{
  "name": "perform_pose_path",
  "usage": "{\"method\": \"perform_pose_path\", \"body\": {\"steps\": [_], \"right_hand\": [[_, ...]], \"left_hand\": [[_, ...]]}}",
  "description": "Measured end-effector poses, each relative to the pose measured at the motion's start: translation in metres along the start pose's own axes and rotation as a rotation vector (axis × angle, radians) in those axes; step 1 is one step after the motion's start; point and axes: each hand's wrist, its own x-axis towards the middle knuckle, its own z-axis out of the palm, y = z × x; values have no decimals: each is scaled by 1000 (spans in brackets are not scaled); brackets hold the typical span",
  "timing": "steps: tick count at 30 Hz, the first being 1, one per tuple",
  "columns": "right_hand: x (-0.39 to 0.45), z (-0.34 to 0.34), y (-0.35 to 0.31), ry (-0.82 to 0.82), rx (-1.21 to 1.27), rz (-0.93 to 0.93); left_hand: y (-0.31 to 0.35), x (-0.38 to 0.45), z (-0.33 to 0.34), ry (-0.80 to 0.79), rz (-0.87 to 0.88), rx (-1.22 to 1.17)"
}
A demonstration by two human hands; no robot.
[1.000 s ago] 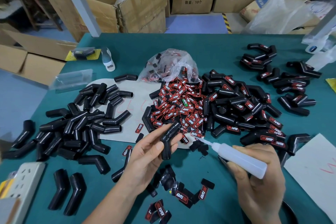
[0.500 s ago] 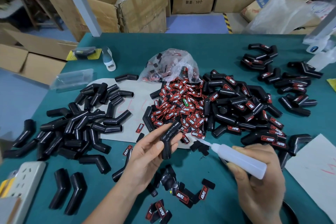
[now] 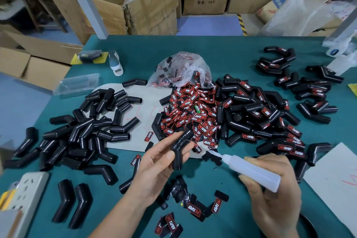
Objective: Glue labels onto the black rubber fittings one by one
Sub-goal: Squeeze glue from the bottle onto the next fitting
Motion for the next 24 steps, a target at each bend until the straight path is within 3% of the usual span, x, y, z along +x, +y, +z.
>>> {"method": "perform_pose_path", "body": {"steps": [14,24], "right_hand": [[0,-1,0,46,-24,9],[2,0,-1,44,-25,2]], "left_hand": [[-5,0,-5,-67,25,83],[-1,0,-1,-10,15,16]]}}
